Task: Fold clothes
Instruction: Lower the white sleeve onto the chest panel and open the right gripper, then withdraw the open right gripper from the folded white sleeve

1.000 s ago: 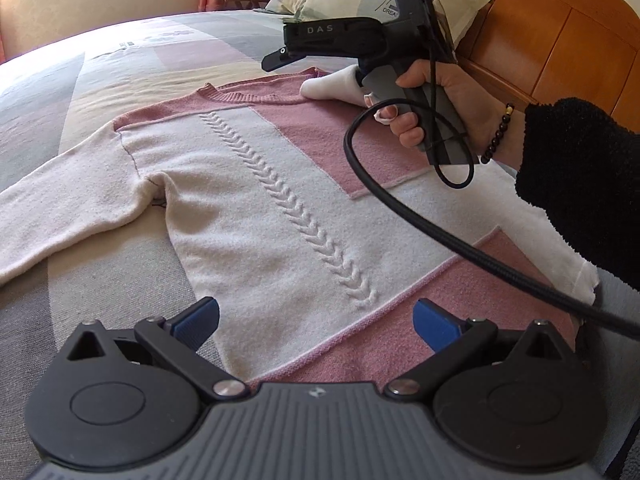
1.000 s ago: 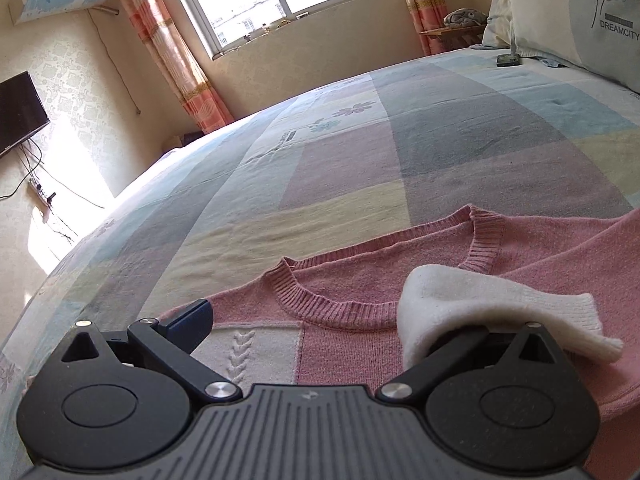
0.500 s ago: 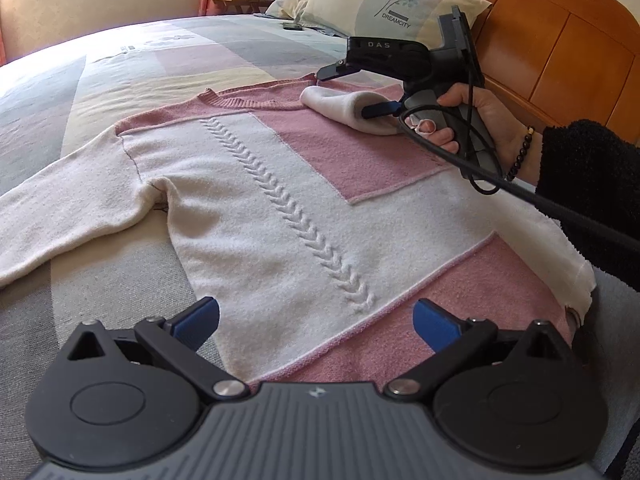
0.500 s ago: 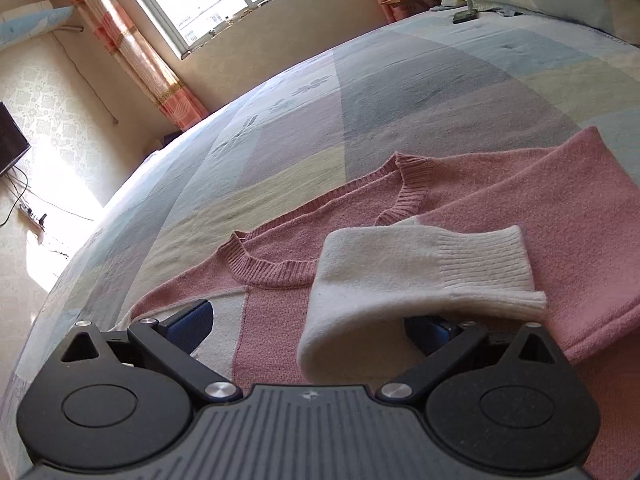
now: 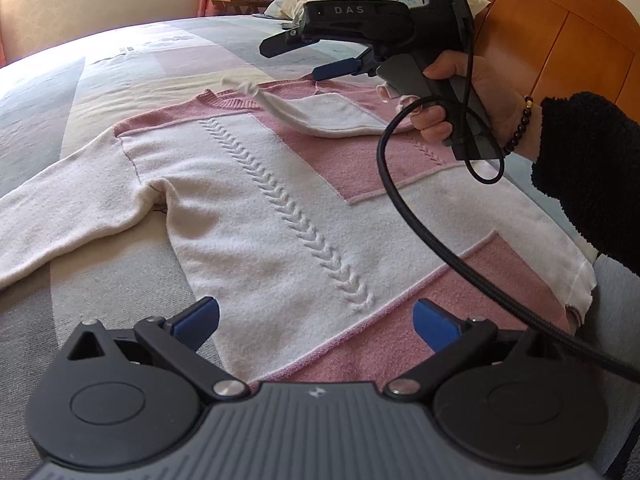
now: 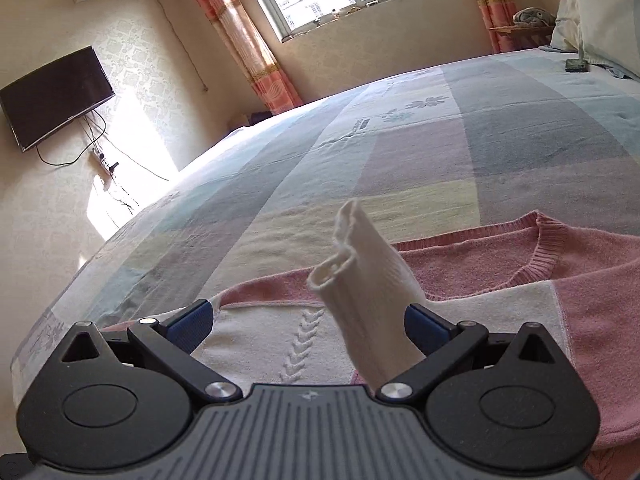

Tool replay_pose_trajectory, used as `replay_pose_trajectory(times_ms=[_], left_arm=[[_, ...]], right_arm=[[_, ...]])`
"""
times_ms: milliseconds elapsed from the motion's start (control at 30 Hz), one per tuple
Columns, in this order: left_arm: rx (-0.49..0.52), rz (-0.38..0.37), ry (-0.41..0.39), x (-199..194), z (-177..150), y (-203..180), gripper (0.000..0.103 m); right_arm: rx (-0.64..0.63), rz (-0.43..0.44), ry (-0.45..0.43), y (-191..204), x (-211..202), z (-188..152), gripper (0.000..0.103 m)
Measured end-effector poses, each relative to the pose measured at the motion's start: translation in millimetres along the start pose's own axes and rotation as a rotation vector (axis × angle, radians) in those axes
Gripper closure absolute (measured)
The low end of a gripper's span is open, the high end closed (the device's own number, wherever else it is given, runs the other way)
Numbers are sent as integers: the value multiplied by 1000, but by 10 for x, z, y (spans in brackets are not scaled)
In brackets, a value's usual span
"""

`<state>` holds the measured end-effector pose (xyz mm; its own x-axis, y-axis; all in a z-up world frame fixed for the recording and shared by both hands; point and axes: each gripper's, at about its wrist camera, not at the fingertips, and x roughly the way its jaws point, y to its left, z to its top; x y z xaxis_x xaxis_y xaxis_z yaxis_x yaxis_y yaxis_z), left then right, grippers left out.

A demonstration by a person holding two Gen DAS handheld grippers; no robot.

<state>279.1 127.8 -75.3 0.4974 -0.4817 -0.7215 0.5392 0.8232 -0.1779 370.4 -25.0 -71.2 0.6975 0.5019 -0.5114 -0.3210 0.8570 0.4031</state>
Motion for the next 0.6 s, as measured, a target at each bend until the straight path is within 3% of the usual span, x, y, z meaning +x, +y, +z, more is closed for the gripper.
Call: replay_pose_trajectory(times_ms=[267, 467, 600], left_arm=[[7, -6, 4, 31, 12, -40, 1], [15, -14, 28, 162, 39, -92, 1], [20, 5, 58, 297, 82, -135, 1]], right_arm=[[-8, -143, -58, -260, -447, 27, 0], [90, -259, -94, -959, -961, -108, 0], [171, -318, -55, -1478, -1012, -345, 0]])
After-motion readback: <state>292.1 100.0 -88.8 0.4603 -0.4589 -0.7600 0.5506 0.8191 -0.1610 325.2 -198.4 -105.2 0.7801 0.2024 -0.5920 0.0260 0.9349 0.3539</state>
